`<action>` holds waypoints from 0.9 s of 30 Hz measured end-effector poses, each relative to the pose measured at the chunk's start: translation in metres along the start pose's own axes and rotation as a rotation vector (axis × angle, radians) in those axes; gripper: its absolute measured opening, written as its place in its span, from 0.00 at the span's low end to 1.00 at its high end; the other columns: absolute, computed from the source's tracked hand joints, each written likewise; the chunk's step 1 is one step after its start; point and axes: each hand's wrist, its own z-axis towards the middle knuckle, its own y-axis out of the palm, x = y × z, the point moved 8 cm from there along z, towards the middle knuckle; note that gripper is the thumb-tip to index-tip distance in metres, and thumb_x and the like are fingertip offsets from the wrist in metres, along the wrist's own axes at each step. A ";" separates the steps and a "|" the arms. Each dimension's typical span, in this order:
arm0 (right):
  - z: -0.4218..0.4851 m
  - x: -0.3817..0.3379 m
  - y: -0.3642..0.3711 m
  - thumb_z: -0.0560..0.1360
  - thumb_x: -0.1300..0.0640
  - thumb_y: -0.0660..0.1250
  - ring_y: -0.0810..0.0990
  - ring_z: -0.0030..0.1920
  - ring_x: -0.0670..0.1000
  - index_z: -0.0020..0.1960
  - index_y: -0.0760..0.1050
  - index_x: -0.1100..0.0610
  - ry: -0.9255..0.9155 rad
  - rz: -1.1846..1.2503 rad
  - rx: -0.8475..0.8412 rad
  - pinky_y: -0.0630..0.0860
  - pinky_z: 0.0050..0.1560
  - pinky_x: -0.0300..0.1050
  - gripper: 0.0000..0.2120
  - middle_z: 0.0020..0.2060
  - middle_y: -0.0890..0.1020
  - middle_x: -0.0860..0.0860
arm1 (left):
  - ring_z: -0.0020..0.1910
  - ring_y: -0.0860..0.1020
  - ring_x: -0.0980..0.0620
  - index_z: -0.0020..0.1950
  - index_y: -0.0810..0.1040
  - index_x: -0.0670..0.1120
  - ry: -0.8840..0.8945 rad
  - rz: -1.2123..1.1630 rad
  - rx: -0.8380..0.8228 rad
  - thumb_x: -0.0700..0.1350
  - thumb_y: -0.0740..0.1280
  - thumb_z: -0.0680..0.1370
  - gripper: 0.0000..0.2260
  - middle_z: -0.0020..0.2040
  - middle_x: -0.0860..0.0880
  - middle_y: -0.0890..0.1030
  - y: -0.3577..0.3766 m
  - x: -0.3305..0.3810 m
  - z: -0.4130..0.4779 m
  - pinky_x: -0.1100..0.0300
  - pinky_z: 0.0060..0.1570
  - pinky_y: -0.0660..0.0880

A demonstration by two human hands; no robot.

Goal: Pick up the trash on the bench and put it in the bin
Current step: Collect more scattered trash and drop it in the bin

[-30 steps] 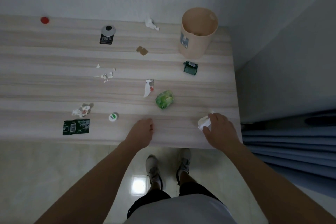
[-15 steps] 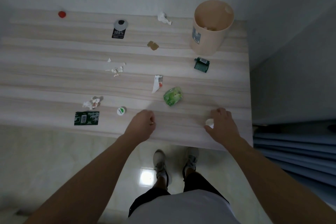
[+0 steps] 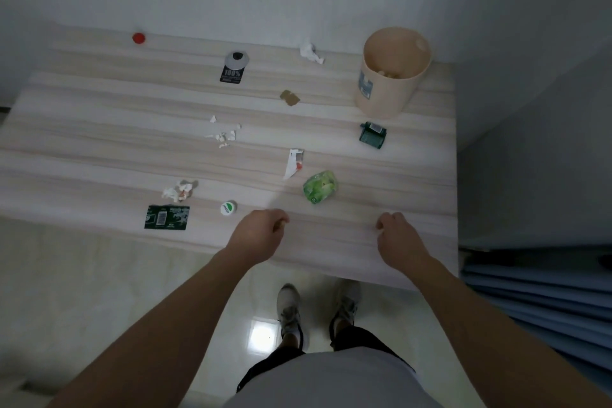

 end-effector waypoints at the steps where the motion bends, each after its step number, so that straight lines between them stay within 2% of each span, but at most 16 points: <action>1: -0.001 -0.001 -0.003 0.77 0.65 0.57 0.73 0.44 0.58 0.55 0.70 0.60 -0.005 0.003 -0.004 0.67 0.44 0.45 0.09 0.53 0.72 0.59 | 0.44 0.78 0.47 0.52 0.80 0.48 0.002 -0.001 -0.002 0.41 0.62 0.76 0.09 0.45 0.48 0.82 -0.002 0.001 0.000 0.58 0.42 0.73; 4: -0.001 -0.007 -0.016 0.76 0.66 0.57 0.74 0.48 0.56 0.56 0.71 0.58 -0.007 0.017 -0.001 0.68 0.46 0.46 0.11 0.53 0.75 0.57 | 0.42 0.78 0.47 0.49 0.79 0.47 -0.017 -0.021 0.016 0.41 0.62 0.75 0.07 0.43 0.47 0.81 -0.009 0.002 -0.002 0.56 0.40 0.74; 8: 0.000 -0.021 -0.029 0.76 0.65 0.57 0.73 0.46 0.53 0.55 0.73 0.58 -0.055 -0.004 0.043 0.72 0.49 0.47 0.11 0.51 0.77 0.56 | 0.37 0.75 0.48 0.45 0.75 0.45 -0.055 -0.041 0.047 0.42 0.62 0.76 0.03 0.38 0.47 0.78 -0.018 -0.003 -0.010 0.58 0.35 0.69; 15: 0.005 -0.055 -0.032 0.76 0.64 0.59 0.76 0.48 0.56 0.53 0.74 0.59 -0.200 -0.014 0.059 0.73 0.50 0.48 0.08 0.50 0.76 0.56 | 0.35 0.74 0.45 0.39 0.70 0.44 -0.225 -0.013 0.152 0.49 0.64 0.78 0.11 0.33 0.46 0.76 -0.034 -0.036 -0.035 0.55 0.36 0.71; 19: 0.007 -0.070 -0.031 0.76 0.64 0.59 0.76 0.47 0.55 0.52 0.73 0.58 -0.217 -0.025 0.055 0.73 0.49 0.48 0.08 0.49 0.76 0.56 | 0.34 0.74 0.46 0.34 0.67 0.47 -0.276 -0.008 0.171 0.51 0.65 0.77 0.15 0.31 0.48 0.72 -0.041 -0.054 -0.040 0.57 0.34 0.66; 21: 0.008 -0.076 -0.032 0.76 0.64 0.59 0.75 0.47 0.55 0.52 0.73 0.57 -0.200 -0.027 0.065 0.74 0.49 0.49 0.08 0.49 0.76 0.55 | 0.36 0.74 0.45 0.36 0.69 0.46 -0.270 -0.015 0.188 0.52 0.65 0.76 0.13 0.33 0.48 0.72 -0.047 -0.063 -0.035 0.57 0.35 0.68; 23: 0.009 -0.080 -0.033 0.76 0.64 0.59 0.75 0.46 0.53 0.52 0.74 0.57 -0.160 -0.040 0.078 0.74 0.49 0.48 0.08 0.49 0.76 0.54 | 0.41 0.75 0.45 0.42 0.73 0.44 -0.255 -0.016 0.191 0.51 0.66 0.76 0.11 0.39 0.47 0.73 -0.051 -0.072 -0.027 0.55 0.40 0.72; 27: 0.010 -0.091 -0.028 0.77 0.64 0.59 0.74 0.44 0.51 0.52 0.74 0.57 -0.114 -0.070 0.095 0.71 0.46 0.44 0.08 0.48 0.77 0.54 | 0.52 0.71 0.43 0.51 0.71 0.42 -0.251 0.029 0.157 0.49 0.69 0.73 0.15 0.52 0.43 0.71 -0.055 -0.097 -0.008 0.49 0.49 0.73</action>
